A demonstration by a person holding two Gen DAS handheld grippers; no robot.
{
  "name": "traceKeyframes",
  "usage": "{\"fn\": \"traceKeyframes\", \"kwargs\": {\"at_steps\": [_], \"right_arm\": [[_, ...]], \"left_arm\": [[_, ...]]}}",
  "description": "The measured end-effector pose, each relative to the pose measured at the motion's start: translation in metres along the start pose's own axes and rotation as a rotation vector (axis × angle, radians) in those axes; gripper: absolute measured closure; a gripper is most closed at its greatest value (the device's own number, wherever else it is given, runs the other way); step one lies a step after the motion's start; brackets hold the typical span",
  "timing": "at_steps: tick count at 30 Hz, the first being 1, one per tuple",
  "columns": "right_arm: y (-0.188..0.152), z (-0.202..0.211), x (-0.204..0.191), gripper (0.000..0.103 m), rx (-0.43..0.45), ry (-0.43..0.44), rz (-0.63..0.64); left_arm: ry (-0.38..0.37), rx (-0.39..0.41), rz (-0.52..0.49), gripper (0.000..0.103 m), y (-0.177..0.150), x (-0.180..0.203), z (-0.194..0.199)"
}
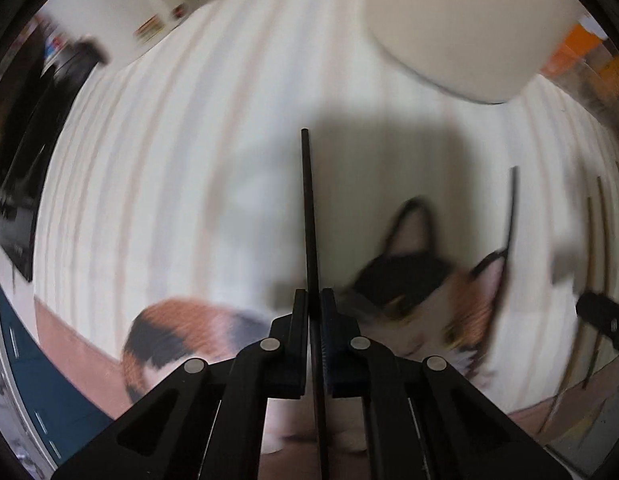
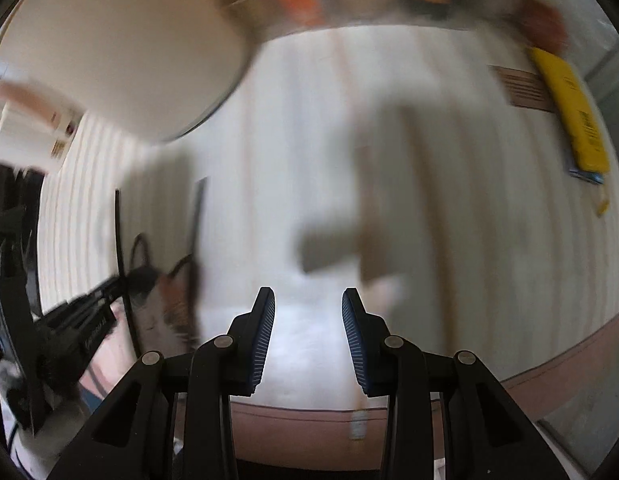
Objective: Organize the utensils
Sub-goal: 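Grasp a black chopstick with the right tool while the left tool grasps another black chopstick, then lift both held black chopsticks upright and carry them over the beige holder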
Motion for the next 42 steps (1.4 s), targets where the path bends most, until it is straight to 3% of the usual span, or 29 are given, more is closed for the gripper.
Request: {"fn": "traceKeyframes", "kwargs": {"at_steps": [6,10,14,20,27,33,37,42], "right_arm": [[-0.001,-0.029,-0.067,0.066,-0.042,-0.004,0.053],[-0.004,-0.05,-0.086,0.066,-0.082,-0.122,0.087],[-0.007,-0.051,-0.094,0.095,-0.062,-0.226,0.126],[-0.015,-0.048,-0.084,0.097,-0.1,-0.325,0.2],[-0.007,-0.05,-0.08,0.097,-0.132,-0.265,0.159],[-0.001,-0.043,-0.044,0.096,-0.144,-0.188,0.085],[0.004,-0.042,-0.042,0.097,-0.132,-0.203,0.085],[0.002,-0.035,-0.037,0.097,-0.122,-0.154,-0.042]], "left_arm": [[-0.037,0.005,-0.002,0.099,-0.008,-0.022,0.003],[-0.058,0.019,-0.016,0.099,-0.018,-0.039,0.011],[-0.085,0.022,-0.038,0.099,-0.023,-0.045,0.011],[-0.103,0.027,-0.065,0.098,-0.015,-0.044,0.012],[-0.124,-0.01,-0.055,0.094,0.002,-0.031,0.014],[-0.129,-0.025,-0.028,0.094,0.015,-0.029,0.018],[-0.113,-0.022,-0.014,0.098,0.017,-0.032,0.011],[-0.1,-0.026,0.023,0.099,0.016,-0.029,0.009]]}}
Point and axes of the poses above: each gripper's, at about its wrist camera, not at the fingertips, and z roughly against the way its jaws point, x to its right, y to its top, the point moved 5 cm from there along -z, roughly the way its jaws point, and after that the axes turned 7 degrees about z, right-handed, at the moved point
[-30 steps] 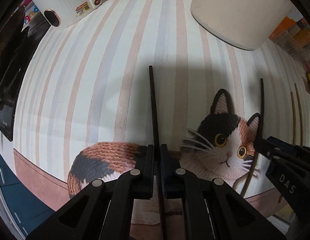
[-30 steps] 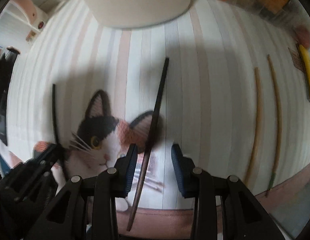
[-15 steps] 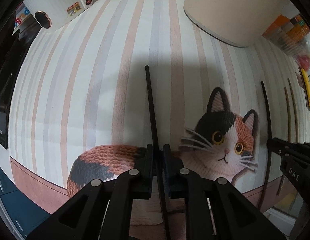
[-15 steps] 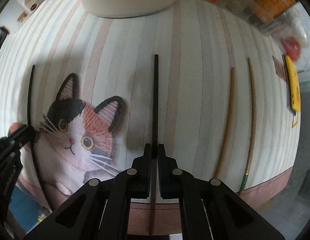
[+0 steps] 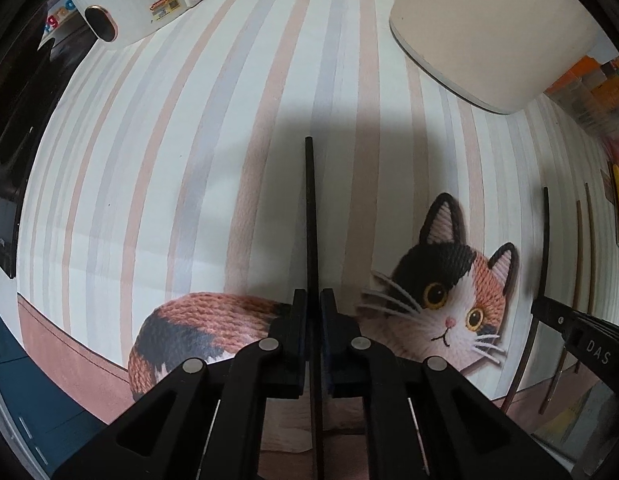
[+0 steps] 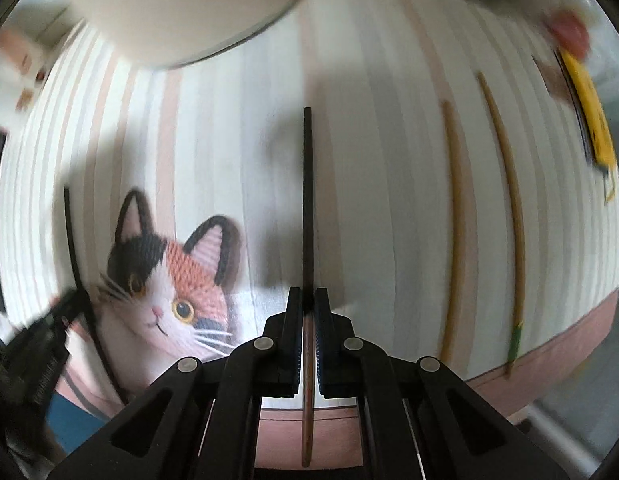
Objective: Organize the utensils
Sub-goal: 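Lift both held black chopsticks upright and carry them over the beige holder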
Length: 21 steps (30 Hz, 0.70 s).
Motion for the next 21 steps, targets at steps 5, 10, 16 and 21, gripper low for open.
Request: {"fn": "traceKeyframes", "kwargs": {"at_steps": [5,10,16,21], "right_arm": [[0.011,0.002,0.006,0.097,-0.026,-0.003,0.035],[0.022,0.007,0.006,0.097,-0.037,-0.02,0.051],[0.013,0.009,0.001,0.097,-0.011,-0.034,0.054],[0.012,0.021,0.009,0.097,0.04,-0.009,0.037]], "left_arm": [[0.011,-0.007,-0.002,0.097,0.007,0.007,-0.003],[0.025,0.0,-0.019,0.097,0.011,0.016,-0.003],[0.037,0.028,0.002,0.099,0.014,0.025,-0.002],[0.052,0.052,0.032,0.1,0.01,0.029,0.001]]}}
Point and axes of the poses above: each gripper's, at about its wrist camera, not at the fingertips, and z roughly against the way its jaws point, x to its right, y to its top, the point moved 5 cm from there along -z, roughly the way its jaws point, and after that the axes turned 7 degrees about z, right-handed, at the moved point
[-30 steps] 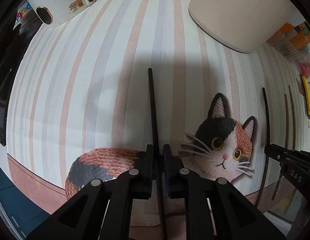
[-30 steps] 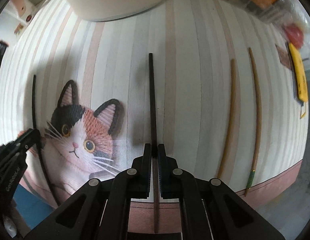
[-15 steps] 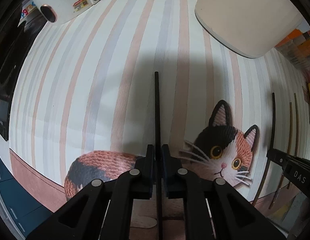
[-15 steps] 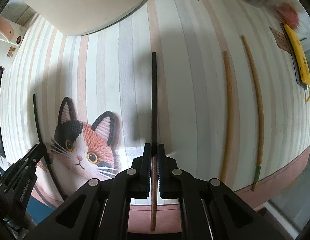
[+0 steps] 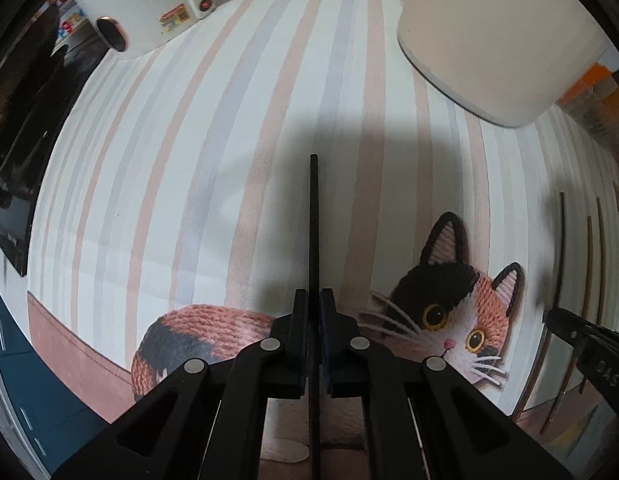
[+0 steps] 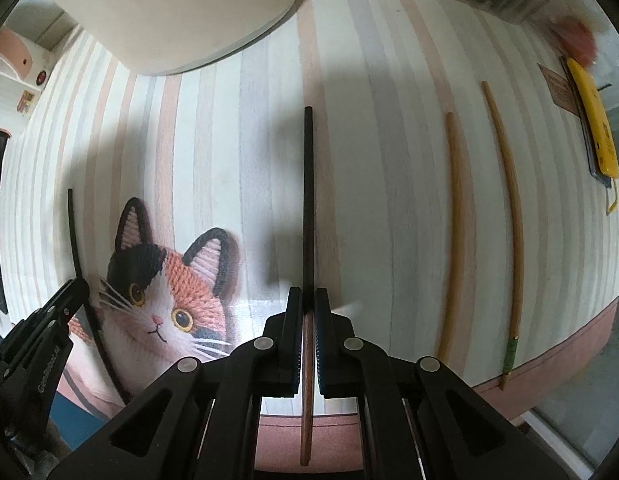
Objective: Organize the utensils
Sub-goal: 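Lift both held black chopsticks upright and carry them over the beige holder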
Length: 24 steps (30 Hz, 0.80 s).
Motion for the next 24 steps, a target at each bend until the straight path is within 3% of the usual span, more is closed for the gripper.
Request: {"fn": "traceKeyframes", "kwargs": {"at_steps": [9,15,24], "right_arm": [[0.01,0.075,0.014,0.098,0.195,-0.002,0.019],[0.0,0.101,0.01,0.098,0.302,0.02,0.01],[0.022,0.151,0.019,0.098,0.456,0.04,0.027]], "left_arm": [[-0.066,0.117,0.013,0.1,0.01,0.015,0.054],[-0.127,0.227,0.014,0.1,0.021,0.021,0.106],[-0.138,0.391,-0.007,0.101,0.043,0.006,0.158]]}}
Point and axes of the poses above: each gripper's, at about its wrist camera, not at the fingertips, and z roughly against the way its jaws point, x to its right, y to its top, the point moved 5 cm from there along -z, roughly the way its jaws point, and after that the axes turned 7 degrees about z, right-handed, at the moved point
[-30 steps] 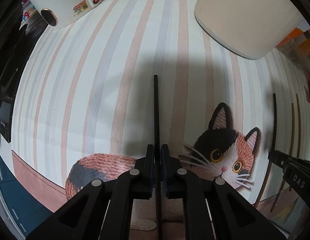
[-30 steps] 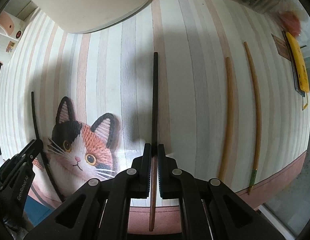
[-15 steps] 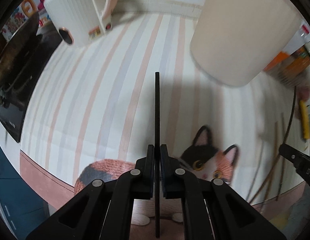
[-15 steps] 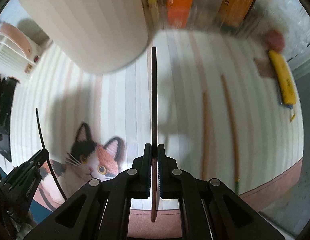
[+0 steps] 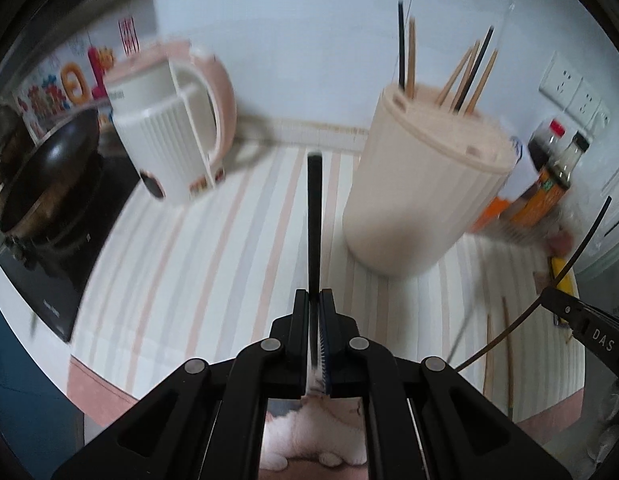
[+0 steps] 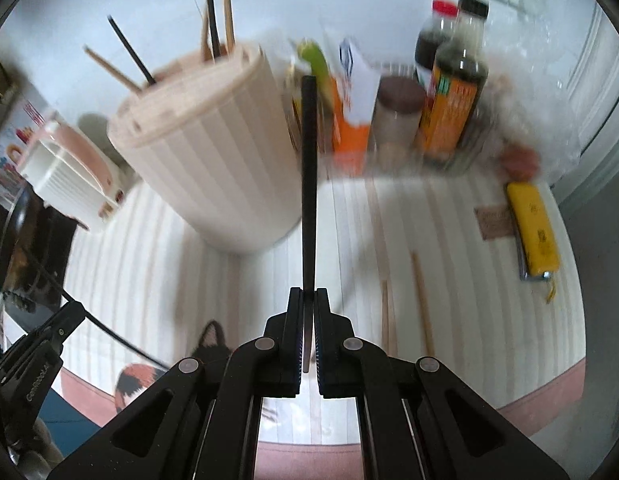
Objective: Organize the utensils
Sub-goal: 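Lift both held black chopsticks upright and carry them over the beige holder, then lower the black chopsticks into the holder and open both tools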
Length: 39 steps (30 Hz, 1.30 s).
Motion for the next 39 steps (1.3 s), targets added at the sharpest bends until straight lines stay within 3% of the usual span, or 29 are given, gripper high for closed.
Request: {"fn": "traceKeyframes", "kwargs": {"at_steps": [6,12,18,25,30,34,39], "right_arm": [[0.024,0.031,-0.003,0.098,0.106,-0.01,0.046],[0.044,0.055,-0.004,0.098,0.145,0.033,0.045],[0.075,0.088,-0.005,0.098,0.187,0.102,0.049],[0.126,0.134,-0.012,0.098,0.256,0.175,0.061],[0.163,0.152,-0.013,0.098,0.309,0.18,0.069],[0.194,0.152,-0.011,0.098,0.331,0.197,0.045],[0.227,0.133,-0.01,0.098,0.318,0.192,0.025]], "left_arm": [[0.024,0.068,-0.001,0.101,0.023,0.001,0.013],[0.007,0.099,0.019,0.101,0.04,0.003,0.036],[-0.081,0.103,0.061,0.101,0.067,0.009,0.071],[-0.15,0.182,0.059,0.101,0.108,0.03,0.127],[-0.193,0.254,0.045,0.101,0.142,0.053,0.159],[-0.21,0.281,0.036,0.101,0.166,0.071,0.161],[-0.219,0.255,0.026,0.101,0.186,0.089,0.129]]}}
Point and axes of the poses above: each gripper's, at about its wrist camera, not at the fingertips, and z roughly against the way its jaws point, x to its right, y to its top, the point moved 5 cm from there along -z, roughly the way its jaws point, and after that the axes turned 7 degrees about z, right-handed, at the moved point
